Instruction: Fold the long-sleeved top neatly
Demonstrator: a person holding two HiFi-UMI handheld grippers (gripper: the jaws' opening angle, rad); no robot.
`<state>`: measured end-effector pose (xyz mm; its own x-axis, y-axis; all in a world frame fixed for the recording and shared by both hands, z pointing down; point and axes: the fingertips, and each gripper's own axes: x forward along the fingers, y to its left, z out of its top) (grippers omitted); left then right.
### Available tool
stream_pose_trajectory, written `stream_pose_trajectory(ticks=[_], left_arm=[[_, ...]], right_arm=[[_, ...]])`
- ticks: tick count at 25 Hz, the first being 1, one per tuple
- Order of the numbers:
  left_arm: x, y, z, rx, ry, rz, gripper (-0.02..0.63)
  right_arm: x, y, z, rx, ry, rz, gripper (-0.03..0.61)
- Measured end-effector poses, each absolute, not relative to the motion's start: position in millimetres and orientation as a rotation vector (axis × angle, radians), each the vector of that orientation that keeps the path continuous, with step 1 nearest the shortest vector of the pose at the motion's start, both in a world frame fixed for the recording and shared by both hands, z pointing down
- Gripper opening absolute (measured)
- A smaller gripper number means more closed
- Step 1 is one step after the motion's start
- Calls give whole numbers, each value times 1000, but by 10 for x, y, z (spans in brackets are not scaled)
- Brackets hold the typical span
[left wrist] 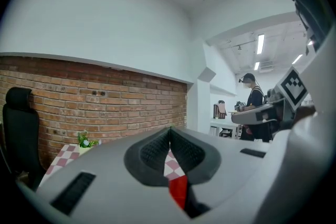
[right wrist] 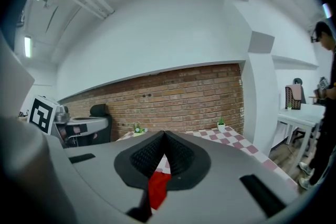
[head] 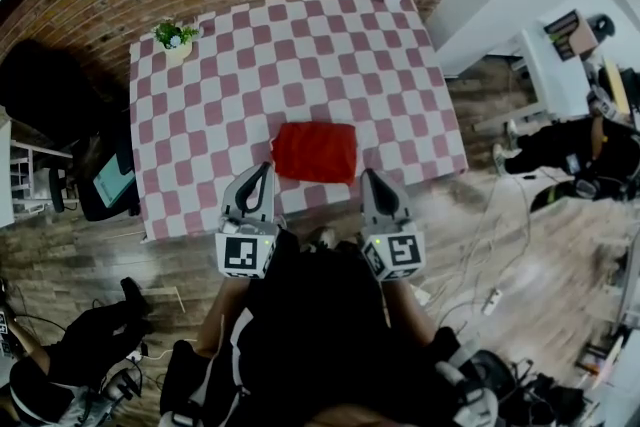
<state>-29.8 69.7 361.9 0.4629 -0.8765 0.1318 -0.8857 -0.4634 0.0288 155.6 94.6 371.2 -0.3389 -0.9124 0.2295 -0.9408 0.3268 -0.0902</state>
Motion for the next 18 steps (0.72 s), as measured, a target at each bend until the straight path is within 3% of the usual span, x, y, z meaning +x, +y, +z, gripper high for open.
stream_pose_trajectory(ticks=[18], left_arm=[[-429, 707, 3620, 2605, -1587, 141, 8]], right_arm=[[1487, 992, 3671, 1748, -2423, 288, 8]])
